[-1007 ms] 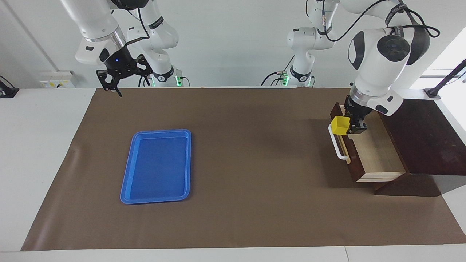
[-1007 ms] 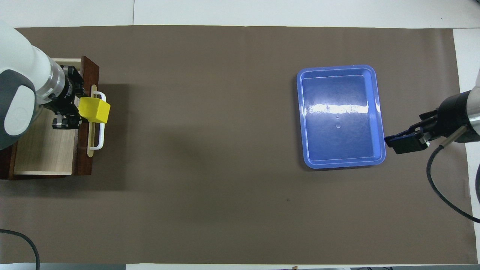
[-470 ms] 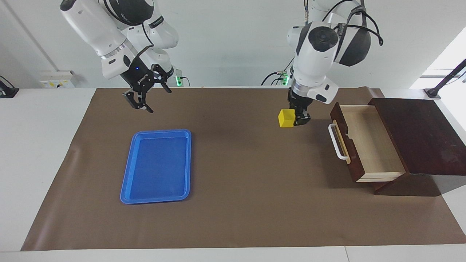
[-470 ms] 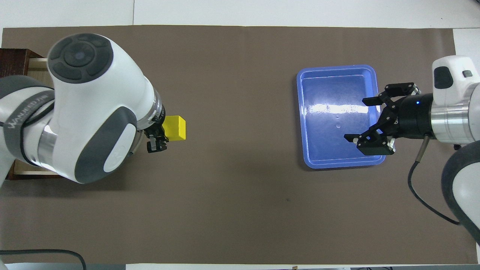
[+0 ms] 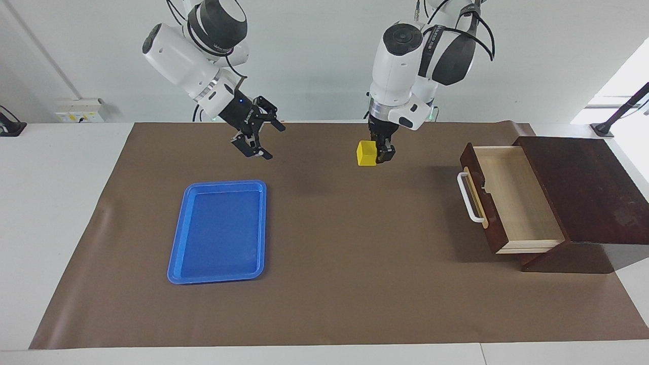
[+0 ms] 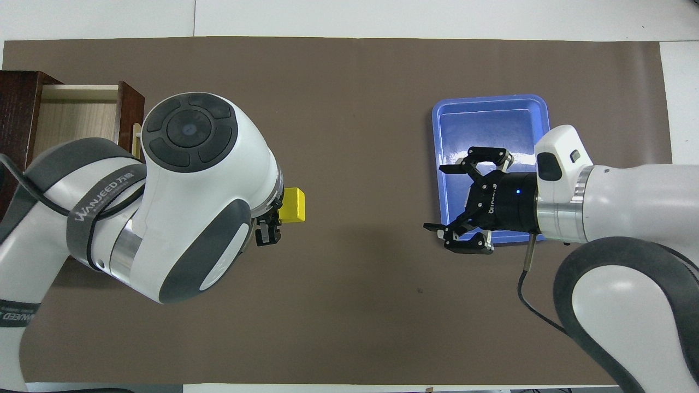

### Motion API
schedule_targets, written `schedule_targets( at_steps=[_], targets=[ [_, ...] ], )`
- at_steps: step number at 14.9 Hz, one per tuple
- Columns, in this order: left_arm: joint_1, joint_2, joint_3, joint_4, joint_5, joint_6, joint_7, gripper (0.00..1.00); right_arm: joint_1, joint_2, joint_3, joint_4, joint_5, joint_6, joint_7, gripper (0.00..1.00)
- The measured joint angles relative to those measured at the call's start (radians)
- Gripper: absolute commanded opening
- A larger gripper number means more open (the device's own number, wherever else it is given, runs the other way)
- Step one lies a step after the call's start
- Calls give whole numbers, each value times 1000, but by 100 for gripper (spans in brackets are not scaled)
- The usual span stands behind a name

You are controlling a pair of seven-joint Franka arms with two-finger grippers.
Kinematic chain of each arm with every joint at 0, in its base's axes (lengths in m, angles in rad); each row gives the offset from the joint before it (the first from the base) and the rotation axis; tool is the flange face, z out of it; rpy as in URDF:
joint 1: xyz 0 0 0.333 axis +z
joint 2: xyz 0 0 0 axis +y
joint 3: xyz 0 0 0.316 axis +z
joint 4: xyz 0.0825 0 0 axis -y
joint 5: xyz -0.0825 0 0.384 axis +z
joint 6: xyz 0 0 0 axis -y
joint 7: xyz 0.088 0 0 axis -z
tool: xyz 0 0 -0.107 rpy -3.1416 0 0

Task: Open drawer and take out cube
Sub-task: 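Carry the cube toward the center while the right gripper approaches it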

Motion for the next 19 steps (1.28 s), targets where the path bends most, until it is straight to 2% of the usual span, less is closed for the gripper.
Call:
schedule_targets(
  at_steps=[3,7,11,14,19],
  targets=[
    [1,-4,9,-17,0,2,-2,0,10,19,-4,-68,191,11,-273,100],
    [1,-12,12,-29,0,5,-5,0,77,68,-3,-84,354,27,-449,100],
    [1,-14,12,-32,0,15,-16,0,173,133,-4,-92,451,111,-497,100],
    [1,-14,13,-38,0,19,-18,0,260,141,-2,-90,506,197,-497,100],
    [1,-18,12,-53,0,30,-19,0,308,142,-4,-82,544,227,-497,100]
  ],
)
